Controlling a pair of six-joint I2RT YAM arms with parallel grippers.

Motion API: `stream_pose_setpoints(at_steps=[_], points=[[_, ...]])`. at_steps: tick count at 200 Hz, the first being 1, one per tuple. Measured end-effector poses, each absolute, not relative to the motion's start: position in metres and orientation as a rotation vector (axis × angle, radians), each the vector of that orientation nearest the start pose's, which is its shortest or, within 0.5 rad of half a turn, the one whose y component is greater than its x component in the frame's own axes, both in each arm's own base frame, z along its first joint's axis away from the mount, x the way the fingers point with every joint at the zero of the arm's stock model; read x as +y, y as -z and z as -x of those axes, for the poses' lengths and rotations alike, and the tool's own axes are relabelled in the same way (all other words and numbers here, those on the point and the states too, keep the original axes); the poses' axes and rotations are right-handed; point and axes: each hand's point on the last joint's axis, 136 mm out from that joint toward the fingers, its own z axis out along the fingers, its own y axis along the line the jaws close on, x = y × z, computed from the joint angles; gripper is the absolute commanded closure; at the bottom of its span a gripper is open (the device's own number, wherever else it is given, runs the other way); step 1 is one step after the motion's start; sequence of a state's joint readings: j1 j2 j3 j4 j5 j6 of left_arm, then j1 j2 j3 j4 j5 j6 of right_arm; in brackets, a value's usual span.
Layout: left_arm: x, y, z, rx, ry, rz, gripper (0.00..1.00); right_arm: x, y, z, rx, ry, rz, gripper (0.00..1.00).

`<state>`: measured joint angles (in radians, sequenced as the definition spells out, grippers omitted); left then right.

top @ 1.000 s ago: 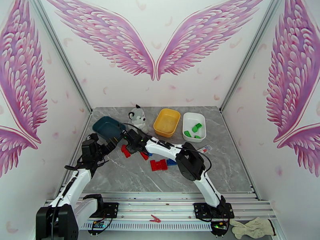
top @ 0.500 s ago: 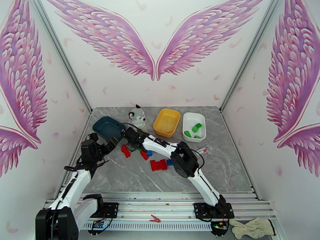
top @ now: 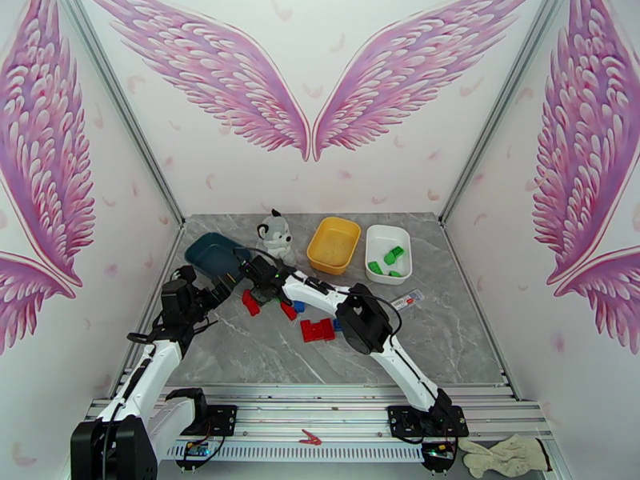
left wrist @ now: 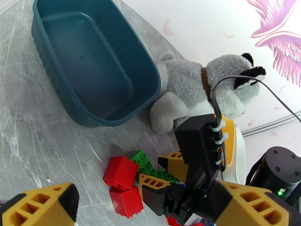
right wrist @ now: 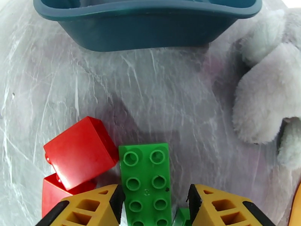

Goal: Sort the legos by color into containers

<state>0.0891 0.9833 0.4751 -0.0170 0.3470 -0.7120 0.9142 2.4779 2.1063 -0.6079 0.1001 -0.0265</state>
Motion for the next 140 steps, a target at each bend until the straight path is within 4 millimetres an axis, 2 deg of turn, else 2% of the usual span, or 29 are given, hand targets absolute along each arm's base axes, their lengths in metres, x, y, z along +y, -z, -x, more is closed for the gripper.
stream_pose_setpoints(at_steps=[31,52,105,140], points=[[-0.03,-0.148,-0.325,2.052,0.734,0.635,0.01,0.477,-0.025,-0.387,2.322,-0.222,1.136,0.48],[-0.03,-0.148,-0.325,2.052,0.733,0.634,0.01,0.479,-0.028,-0.388,2.318,-0.229,1.132,0.52],[-0.03,-0.15,-0.324,2.045,0.734,0.63,0.01,0.478,-0.028,-0.385,2.33,-0.254,1.099,0.7],[-0.036,-0.157,-0.321,2.03,0.738,0.593,0.01,0.453,-0.034,-0.363,2.366,-0.288,1.045,0.71]])
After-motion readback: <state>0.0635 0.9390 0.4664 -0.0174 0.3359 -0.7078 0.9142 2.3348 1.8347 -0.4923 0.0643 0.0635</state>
